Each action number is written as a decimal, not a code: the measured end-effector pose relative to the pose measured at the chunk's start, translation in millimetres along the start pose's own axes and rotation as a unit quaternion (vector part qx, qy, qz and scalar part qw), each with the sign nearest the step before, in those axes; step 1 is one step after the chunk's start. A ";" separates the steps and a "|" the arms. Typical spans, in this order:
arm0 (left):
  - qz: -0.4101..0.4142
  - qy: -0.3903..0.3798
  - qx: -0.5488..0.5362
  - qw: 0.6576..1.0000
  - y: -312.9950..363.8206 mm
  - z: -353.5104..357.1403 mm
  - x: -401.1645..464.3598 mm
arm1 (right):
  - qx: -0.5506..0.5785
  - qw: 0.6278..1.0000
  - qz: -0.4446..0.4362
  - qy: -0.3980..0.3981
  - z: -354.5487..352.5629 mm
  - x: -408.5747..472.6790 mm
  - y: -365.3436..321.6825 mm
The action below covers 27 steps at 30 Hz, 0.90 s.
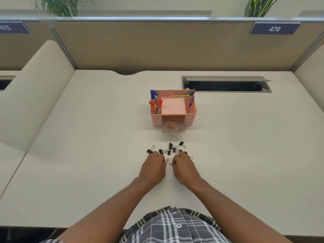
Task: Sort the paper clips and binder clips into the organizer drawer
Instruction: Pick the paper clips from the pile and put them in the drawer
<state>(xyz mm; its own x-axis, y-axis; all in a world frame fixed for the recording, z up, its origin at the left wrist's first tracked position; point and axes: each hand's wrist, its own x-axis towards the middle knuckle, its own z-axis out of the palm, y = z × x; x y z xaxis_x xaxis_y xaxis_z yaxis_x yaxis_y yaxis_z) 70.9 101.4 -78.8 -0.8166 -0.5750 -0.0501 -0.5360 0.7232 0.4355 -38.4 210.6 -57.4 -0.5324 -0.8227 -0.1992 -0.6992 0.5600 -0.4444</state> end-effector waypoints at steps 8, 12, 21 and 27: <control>-0.002 0.025 -0.010 1.000 1.0 -3.4 -3.4 | 0.058 0.998 0.020 -0.009 -11.5 -0.3 6.4; -0.057 0.021 -0.080 0.995 5.1 -12.1 -0.8 | 0.105 0.994 0.042 0.004 -20.5 3.1 8.4; -0.126 0.030 -0.235 0.963 15.6 -35.0 8.3 | 0.284 0.950 0.110 0.063 -62.7 18.0 0.3; -0.139 0.050 -0.321 0.935 26.0 -62.4 30.9 | 0.341 0.928 0.104 0.113 -96.9 39.9 -11.3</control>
<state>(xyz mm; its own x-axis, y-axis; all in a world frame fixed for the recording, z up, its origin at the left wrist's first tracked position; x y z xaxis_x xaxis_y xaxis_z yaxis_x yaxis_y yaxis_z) 45.0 78.6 -12.9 -0.6229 -0.7632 -0.1717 -0.4597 0.1795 0.8697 -98.0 180.9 24.3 -0.7626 -0.6187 -0.1890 -0.1468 0.4501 -0.8808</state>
